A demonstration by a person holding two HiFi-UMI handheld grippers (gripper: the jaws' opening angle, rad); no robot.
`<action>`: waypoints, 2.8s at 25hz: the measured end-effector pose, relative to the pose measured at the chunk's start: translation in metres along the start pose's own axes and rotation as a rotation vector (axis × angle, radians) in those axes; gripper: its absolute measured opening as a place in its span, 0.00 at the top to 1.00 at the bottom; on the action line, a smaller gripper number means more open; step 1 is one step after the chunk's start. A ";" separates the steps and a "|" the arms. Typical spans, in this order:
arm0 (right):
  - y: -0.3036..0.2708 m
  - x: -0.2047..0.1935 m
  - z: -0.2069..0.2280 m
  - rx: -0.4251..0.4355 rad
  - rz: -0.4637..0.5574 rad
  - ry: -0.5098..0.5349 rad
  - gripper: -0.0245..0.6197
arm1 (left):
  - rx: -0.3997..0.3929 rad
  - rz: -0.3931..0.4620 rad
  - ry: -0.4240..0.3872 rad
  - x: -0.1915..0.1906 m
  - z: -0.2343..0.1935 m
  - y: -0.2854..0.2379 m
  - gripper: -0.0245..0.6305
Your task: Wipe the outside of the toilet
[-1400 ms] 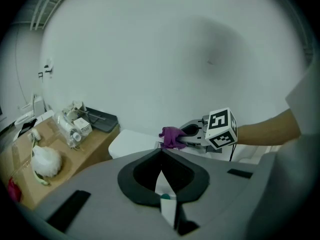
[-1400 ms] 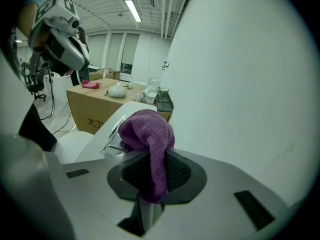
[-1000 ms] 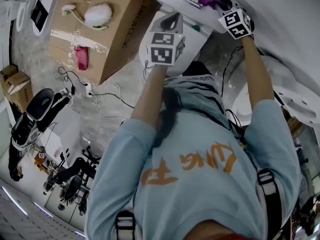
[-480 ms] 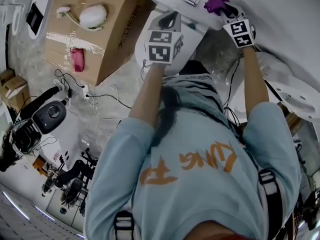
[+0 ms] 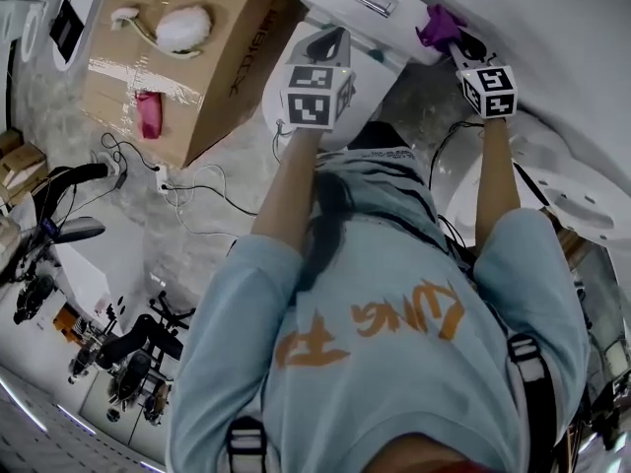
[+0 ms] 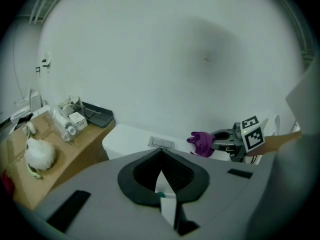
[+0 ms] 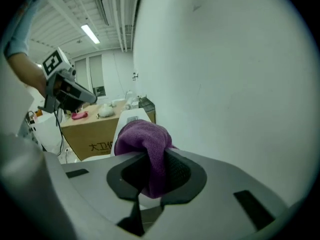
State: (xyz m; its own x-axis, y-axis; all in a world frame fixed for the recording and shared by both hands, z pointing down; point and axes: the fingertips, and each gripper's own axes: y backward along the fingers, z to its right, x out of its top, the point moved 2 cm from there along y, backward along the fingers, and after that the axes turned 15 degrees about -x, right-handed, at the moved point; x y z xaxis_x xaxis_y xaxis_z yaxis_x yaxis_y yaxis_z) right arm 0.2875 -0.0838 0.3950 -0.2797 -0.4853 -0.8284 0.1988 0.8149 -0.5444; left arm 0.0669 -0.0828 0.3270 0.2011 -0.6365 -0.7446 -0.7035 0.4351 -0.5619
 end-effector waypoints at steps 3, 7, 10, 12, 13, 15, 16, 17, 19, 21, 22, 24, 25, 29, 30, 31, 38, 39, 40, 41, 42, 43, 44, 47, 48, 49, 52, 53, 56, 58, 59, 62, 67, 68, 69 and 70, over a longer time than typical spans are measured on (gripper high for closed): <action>0.013 0.004 0.008 0.035 0.018 -0.077 0.85 | 0.019 0.017 0.016 0.002 -0.008 0.007 0.93; 0.017 0.024 0.009 0.085 0.055 -0.093 0.85 | 0.035 0.028 0.038 0.000 -0.015 0.010 0.93; 0.012 0.051 -0.005 0.136 0.113 -0.107 0.85 | 0.043 0.036 0.050 -0.001 -0.019 0.011 0.93; 0.005 0.070 -0.022 0.184 0.142 -0.094 0.85 | 0.055 0.045 0.059 -0.001 -0.023 0.014 0.93; 0.000 0.078 -0.032 0.211 0.153 -0.083 0.85 | 0.064 0.050 0.064 -0.001 -0.027 0.016 0.93; -0.009 0.093 -0.053 0.258 0.173 -0.063 0.85 | 0.084 0.060 0.073 -0.001 -0.032 0.020 0.93; -0.014 0.099 -0.062 0.276 0.181 -0.054 0.85 | 0.093 0.065 0.076 0.000 -0.034 0.022 0.93; -0.019 0.105 -0.070 0.292 0.188 -0.046 0.85 | 0.100 0.071 0.081 0.002 -0.035 0.023 0.93; -0.029 0.116 -0.083 0.316 0.201 -0.040 0.85 | 0.115 0.082 0.090 0.004 -0.040 0.027 0.93; -0.040 0.128 -0.095 0.330 0.214 -0.038 0.85 | 0.133 0.093 0.098 0.004 -0.047 0.032 0.93; -0.045 0.133 -0.100 0.334 0.218 -0.034 0.85 | 0.142 0.098 0.101 0.004 -0.051 0.035 0.93; -0.056 0.143 -0.110 0.338 0.225 -0.016 0.85 | 0.161 0.111 0.110 0.002 -0.059 0.040 0.93; -0.062 0.149 -0.115 0.341 0.228 -0.003 0.85 | 0.171 0.118 0.116 0.002 -0.062 0.043 0.93; -0.085 0.173 -0.142 0.371 0.238 0.059 0.85 | 0.210 0.147 0.154 0.001 -0.075 0.056 0.93; -0.090 0.178 -0.150 0.384 0.239 0.076 0.85 | 0.218 0.155 0.169 0.000 -0.078 0.059 0.93; -0.096 0.183 -0.158 0.396 0.239 0.091 0.85 | 0.225 0.161 0.182 -0.001 -0.081 0.061 0.93; -0.142 0.192 -0.199 0.427 0.186 0.212 0.85 | 0.253 0.181 0.243 -0.010 -0.099 0.074 0.93; -0.150 0.192 -0.202 0.420 0.170 0.234 0.85 | 0.258 0.192 0.258 -0.011 -0.103 0.076 0.93; -0.159 0.192 -0.204 0.410 0.152 0.252 0.85 | 0.263 0.198 0.272 -0.012 -0.106 0.077 0.93; -0.167 0.191 -0.205 0.400 0.132 0.270 0.85 | 0.265 0.200 0.284 -0.013 -0.108 0.076 0.93; -0.173 0.190 -0.206 0.393 0.112 0.293 0.85 | 0.265 0.200 0.295 -0.014 -0.108 0.074 0.93; -0.179 0.187 -0.207 0.389 0.095 0.326 0.85 | 0.264 0.198 0.304 -0.016 -0.108 0.072 0.93; -0.184 0.183 -0.211 0.390 0.080 0.370 0.85 | 0.262 0.197 0.311 -0.018 -0.109 0.069 0.93; -0.196 0.165 -0.228 0.388 0.057 0.522 0.85 | 0.264 0.199 0.328 -0.025 -0.114 0.067 0.93; -0.198 0.160 -0.233 0.383 0.060 0.557 0.85 | 0.267 0.201 0.333 -0.027 -0.116 0.068 0.93; -0.198 0.157 -0.237 0.379 0.064 0.580 0.85 | 0.269 0.203 0.338 -0.029 -0.116 0.069 0.93; -0.191 0.152 -0.243 0.398 0.063 0.618 0.86 | 0.278 0.208 0.353 -0.034 -0.116 0.070 0.93; -0.188 0.150 -0.244 0.413 0.057 0.633 0.87 | 0.278 0.205 0.358 -0.035 -0.115 0.070 0.93; -0.179 0.146 -0.245 0.452 0.030 0.695 0.87 | 0.264 0.194 0.356 -0.036 -0.110 0.065 0.93; -0.176 0.144 -0.246 0.469 0.003 0.722 0.87 | 0.262 0.194 0.349 -0.032 -0.109 0.064 0.93; -0.175 0.143 -0.247 0.477 -0.008 0.728 0.87 | 0.262 0.197 0.347 -0.030 -0.110 0.064 0.93; -0.170 0.140 -0.243 0.494 -0.020 0.730 0.87 | 0.263 0.204 0.340 -0.024 -0.110 0.065 0.93; -0.158 0.130 -0.239 0.495 -0.035 0.721 0.87 | 0.261 0.198 0.334 -0.028 -0.106 0.066 0.93; -0.156 0.127 -0.239 0.493 -0.039 0.721 0.87 | 0.259 0.198 0.331 -0.029 -0.105 0.066 0.93; -0.153 0.125 -0.238 0.492 -0.043 0.721 0.87 | 0.258 0.197 0.327 -0.029 -0.103 0.066 0.93; -0.151 0.123 -0.238 0.490 -0.046 0.720 0.87 | 0.256 0.196 0.324 -0.029 -0.102 0.066 0.93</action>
State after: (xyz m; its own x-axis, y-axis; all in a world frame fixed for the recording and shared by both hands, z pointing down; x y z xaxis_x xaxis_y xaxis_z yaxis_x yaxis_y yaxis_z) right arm -0.0006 -0.1909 0.4066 -0.7905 -0.0611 -0.6095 0.5079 0.4907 -0.7079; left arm -0.0550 -0.0999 0.3481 -0.1710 -0.6754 -0.7174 -0.5078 0.6843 -0.5233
